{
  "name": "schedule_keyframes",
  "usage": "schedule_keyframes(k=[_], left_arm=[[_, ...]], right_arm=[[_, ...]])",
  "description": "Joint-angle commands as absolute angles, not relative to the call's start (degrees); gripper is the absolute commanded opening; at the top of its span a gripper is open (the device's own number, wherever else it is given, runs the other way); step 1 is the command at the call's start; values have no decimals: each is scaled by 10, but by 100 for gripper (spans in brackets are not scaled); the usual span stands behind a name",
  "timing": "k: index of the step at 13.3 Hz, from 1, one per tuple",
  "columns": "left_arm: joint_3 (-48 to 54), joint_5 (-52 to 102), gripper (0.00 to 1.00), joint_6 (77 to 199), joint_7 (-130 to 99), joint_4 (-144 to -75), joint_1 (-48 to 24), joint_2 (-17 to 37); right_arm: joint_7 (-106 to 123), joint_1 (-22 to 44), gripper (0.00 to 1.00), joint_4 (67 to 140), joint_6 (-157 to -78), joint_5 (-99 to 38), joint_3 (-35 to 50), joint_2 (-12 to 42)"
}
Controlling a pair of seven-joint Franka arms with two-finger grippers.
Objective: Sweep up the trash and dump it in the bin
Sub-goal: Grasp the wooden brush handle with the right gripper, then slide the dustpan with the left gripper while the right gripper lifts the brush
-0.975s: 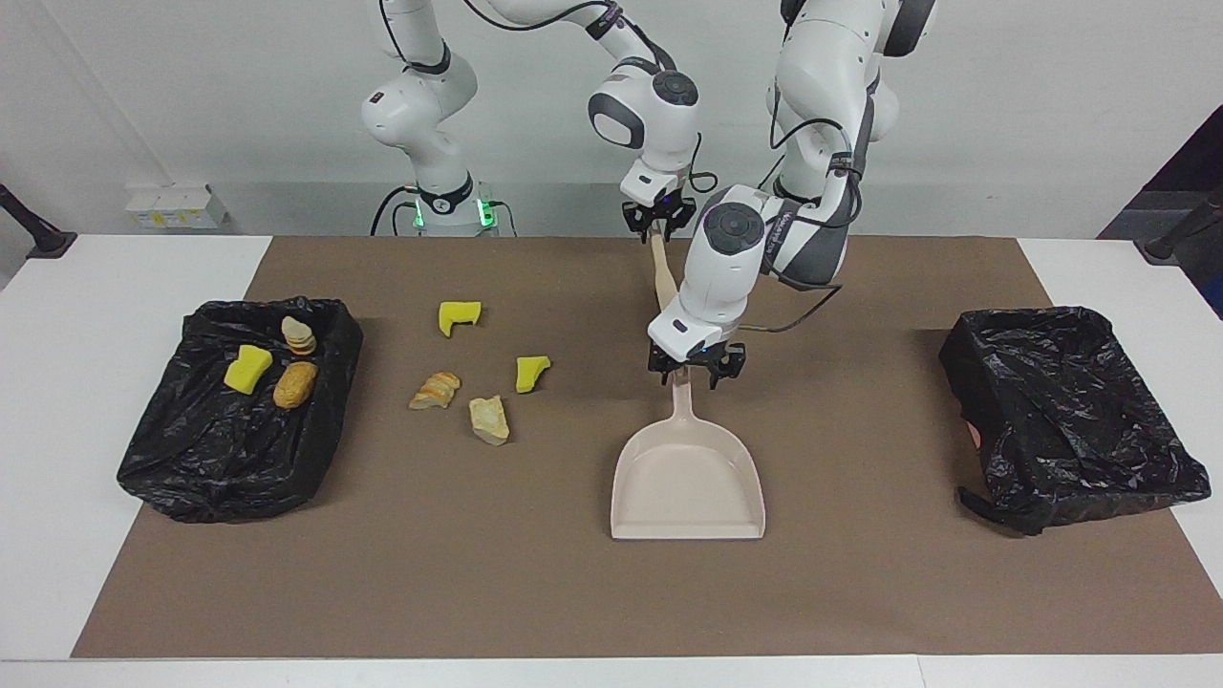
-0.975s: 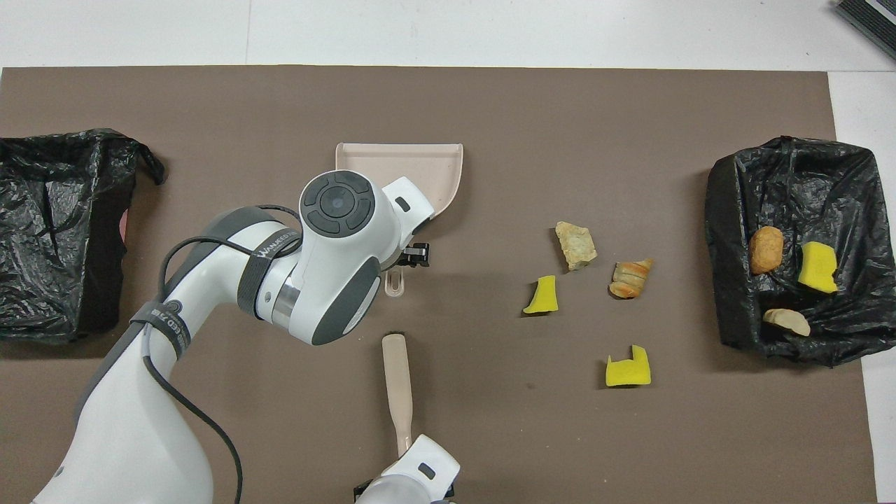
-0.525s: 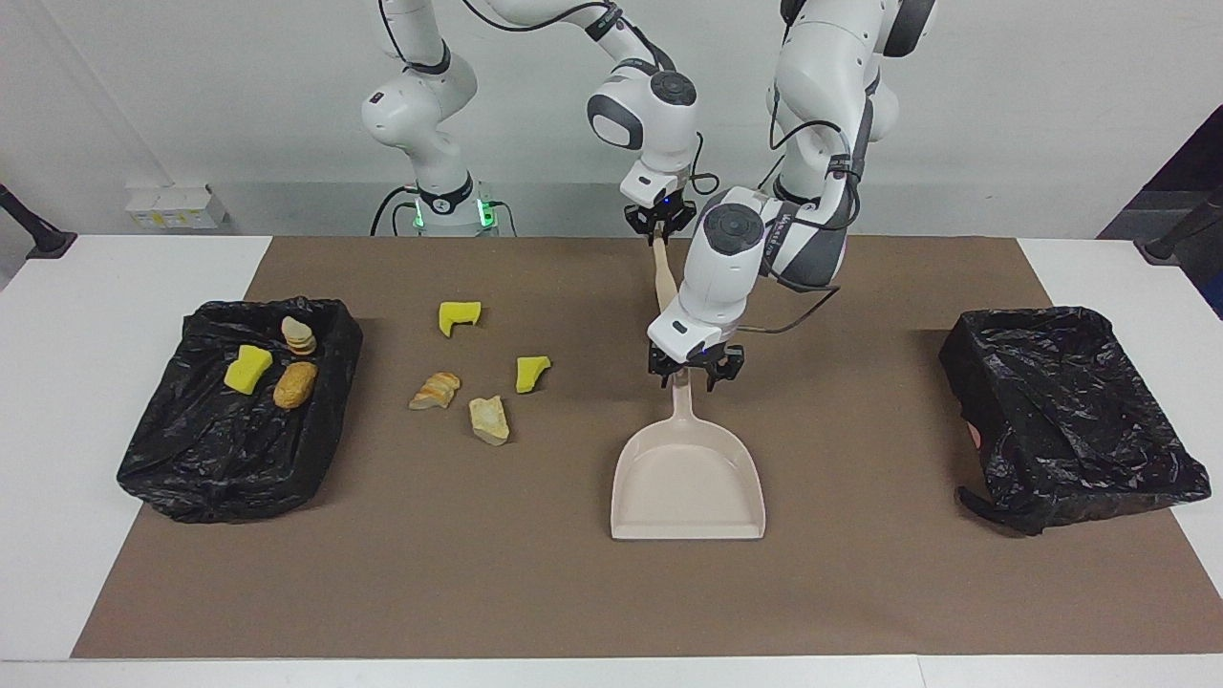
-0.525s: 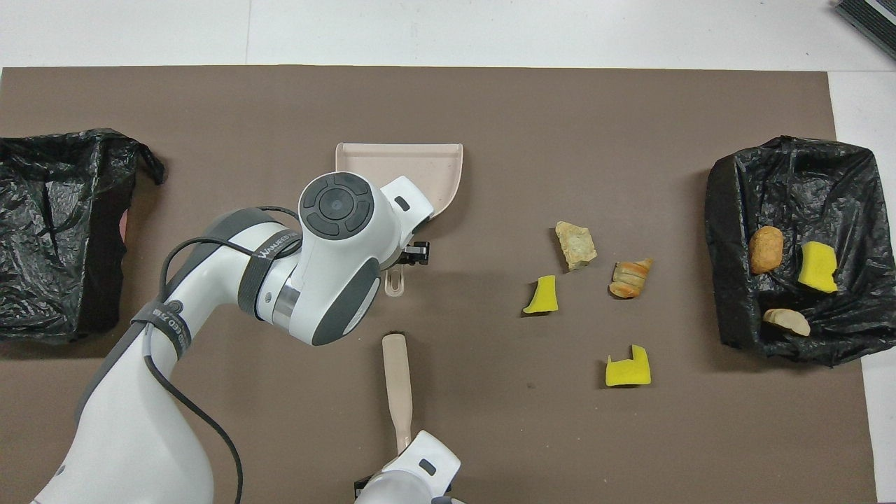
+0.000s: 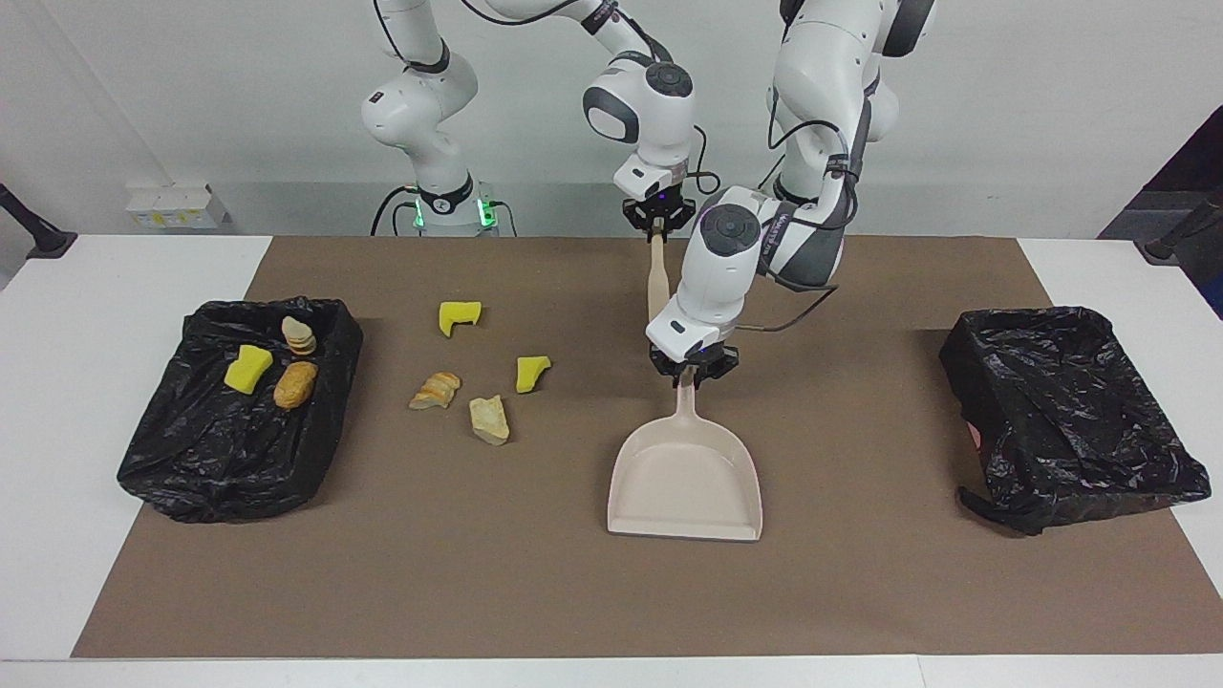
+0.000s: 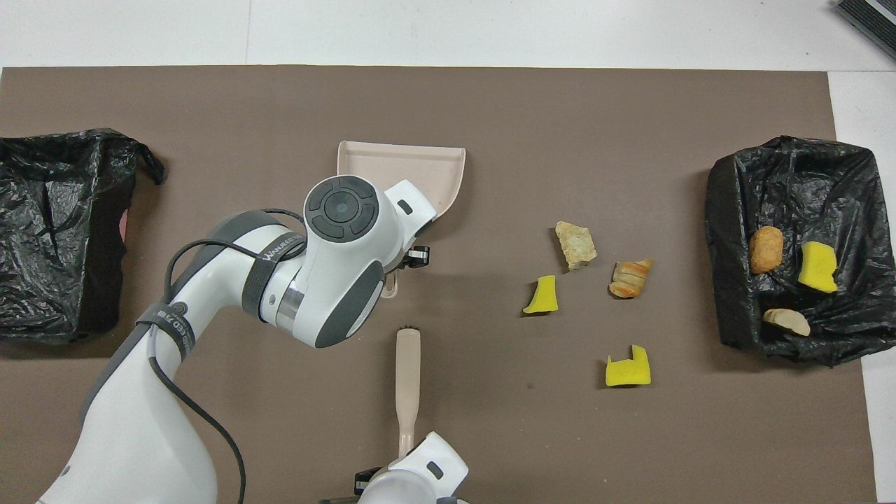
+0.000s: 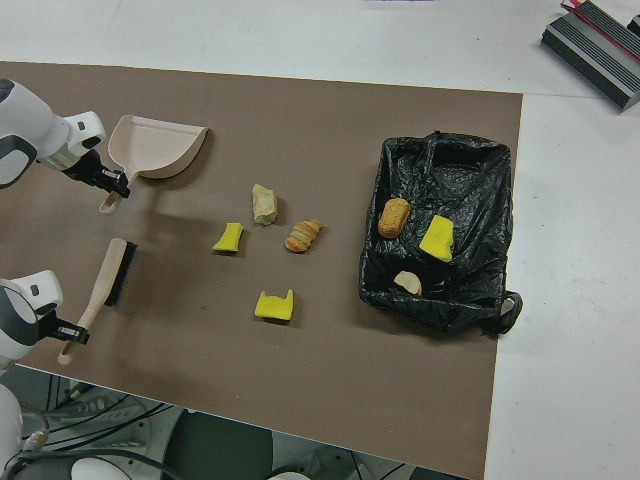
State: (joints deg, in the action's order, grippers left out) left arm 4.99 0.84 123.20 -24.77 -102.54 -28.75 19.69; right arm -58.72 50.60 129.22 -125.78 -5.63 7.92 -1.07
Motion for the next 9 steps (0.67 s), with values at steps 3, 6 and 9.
schedule_keyframes(k=[3, 6, 9], left_arm=[[39, 2, 0, 1202, -179, -1021, -250, 167], [39, 2, 0, 1196, -143, -1016, -215, 147], [39, 4, 0, 1103, 35, -1025, -160, 77]], right_arm=[[-616, 461, 0, 1315, -1159, -59, 81, -81], [-632, 437, 0, 1338, -1137, -54, 80, -104], [-632, 385, 0, 1337, -1046, -13, 80, -129]])
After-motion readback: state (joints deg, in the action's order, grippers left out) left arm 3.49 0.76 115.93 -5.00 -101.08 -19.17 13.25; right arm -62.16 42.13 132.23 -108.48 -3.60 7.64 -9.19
